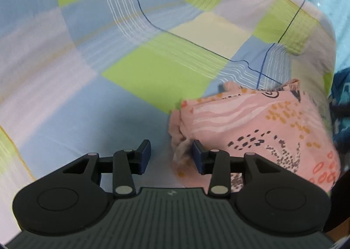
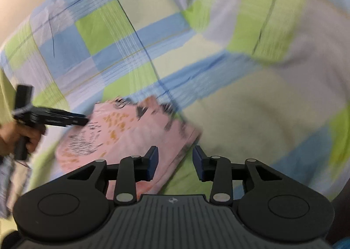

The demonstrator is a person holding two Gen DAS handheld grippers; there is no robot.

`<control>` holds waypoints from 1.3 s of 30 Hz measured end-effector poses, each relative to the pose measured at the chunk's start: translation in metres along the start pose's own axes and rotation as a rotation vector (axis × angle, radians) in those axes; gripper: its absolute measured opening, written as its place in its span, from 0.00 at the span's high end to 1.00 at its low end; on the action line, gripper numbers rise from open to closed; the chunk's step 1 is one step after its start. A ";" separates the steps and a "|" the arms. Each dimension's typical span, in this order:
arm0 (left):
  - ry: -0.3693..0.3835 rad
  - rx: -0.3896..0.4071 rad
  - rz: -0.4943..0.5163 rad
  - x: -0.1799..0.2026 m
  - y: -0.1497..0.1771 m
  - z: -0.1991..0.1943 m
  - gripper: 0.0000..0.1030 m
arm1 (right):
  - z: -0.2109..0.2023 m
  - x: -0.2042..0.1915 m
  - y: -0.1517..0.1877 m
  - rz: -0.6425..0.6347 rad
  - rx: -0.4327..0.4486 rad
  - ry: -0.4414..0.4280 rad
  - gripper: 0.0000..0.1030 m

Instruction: Fold clothes

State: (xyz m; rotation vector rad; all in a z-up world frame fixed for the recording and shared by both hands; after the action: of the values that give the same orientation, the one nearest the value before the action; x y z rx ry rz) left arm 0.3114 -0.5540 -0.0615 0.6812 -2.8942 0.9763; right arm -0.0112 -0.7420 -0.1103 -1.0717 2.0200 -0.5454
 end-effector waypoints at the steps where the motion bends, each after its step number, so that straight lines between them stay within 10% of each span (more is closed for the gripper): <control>1: 0.019 0.003 -0.017 0.001 -0.001 0.002 0.64 | 0.003 -0.002 0.004 0.022 -0.004 -0.017 0.58; 6: 0.047 0.005 -0.018 0.008 -0.006 0.008 0.63 | 0.019 0.011 0.008 0.061 0.036 0.021 0.52; 9: 0.057 0.013 0.017 0.013 -0.004 0.009 0.93 | 0.028 0.018 0.004 0.081 0.095 0.010 0.50; 17: 0.053 0.116 -0.014 0.003 0.002 -0.007 0.97 | 0.036 0.021 0.006 0.183 0.160 -0.120 0.50; 22: 0.044 0.133 -0.017 0.001 0.000 -0.010 0.97 | 0.050 0.023 0.004 0.256 0.105 -0.184 0.96; 33: 0.013 0.193 -0.050 -0.011 -0.014 -0.011 0.97 | 0.036 0.006 -0.034 0.099 0.197 -0.081 0.96; 39: -0.059 0.161 -0.100 -0.022 -0.011 0.000 0.89 | 0.043 0.026 -0.038 0.091 0.170 0.031 0.72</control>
State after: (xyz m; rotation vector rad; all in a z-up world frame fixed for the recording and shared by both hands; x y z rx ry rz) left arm 0.3359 -0.5532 -0.0579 0.8682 -2.8203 1.2062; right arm 0.0328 -0.7850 -0.1230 -0.8703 1.9983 -0.6765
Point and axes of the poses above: each gripper's, at about its wrist camera, not at the fingertips, and z roughly the way its jaws point, x to its right, y to its underside, the point moved 7 cm from there along z, roughly the way its jaws point, and after that the axes turned 4 degrees about -z, right-handed, at the moved point
